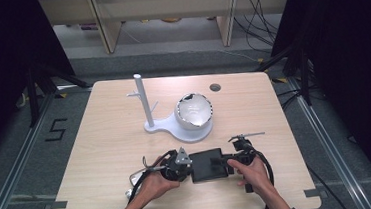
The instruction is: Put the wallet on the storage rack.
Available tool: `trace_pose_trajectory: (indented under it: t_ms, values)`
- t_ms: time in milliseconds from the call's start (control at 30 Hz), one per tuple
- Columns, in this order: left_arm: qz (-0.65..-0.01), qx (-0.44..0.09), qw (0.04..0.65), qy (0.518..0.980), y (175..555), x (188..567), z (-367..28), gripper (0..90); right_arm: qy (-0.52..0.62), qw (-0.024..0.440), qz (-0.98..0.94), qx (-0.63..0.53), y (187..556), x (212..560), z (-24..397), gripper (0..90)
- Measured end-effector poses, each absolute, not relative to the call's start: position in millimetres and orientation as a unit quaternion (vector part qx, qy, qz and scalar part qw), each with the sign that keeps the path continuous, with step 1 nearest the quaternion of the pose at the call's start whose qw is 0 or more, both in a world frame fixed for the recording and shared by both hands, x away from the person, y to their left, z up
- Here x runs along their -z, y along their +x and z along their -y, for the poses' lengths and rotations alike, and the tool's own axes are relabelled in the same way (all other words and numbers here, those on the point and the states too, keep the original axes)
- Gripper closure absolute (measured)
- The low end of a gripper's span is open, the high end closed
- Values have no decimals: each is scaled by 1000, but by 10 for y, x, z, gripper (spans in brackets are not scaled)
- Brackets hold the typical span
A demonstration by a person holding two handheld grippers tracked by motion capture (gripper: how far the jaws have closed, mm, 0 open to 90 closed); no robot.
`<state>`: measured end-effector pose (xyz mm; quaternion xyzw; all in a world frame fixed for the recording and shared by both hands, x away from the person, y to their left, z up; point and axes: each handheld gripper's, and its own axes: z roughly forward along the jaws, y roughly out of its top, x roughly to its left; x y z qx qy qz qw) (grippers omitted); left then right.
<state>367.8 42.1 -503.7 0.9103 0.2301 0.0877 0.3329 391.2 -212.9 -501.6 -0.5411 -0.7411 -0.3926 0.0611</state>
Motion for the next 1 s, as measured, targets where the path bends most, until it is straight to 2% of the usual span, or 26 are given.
trace_pose_trajectory:
  t_ms: [67,133,267,467,1000]
  values:
    - [-216,-89,319,919,3693,5021,-440,892,-552,68,730,397,3897,5016,2139,341]
    - [-231,-89,334,909,3676,5040,-420,892,-553,75,727,401,3894,5022,2144,342]
    - [-226,-90,332,911,3678,5038,-423,892,-564,80,717,402,3874,5041,2161,367]
    - [-228,-90,333,911,3676,5038,-426,892,-569,109,705,408,3856,5046,2203,392]
    - [-221,-94,328,914,3673,5036,-437,892,-566,101,697,428,3838,4970,2221,493]
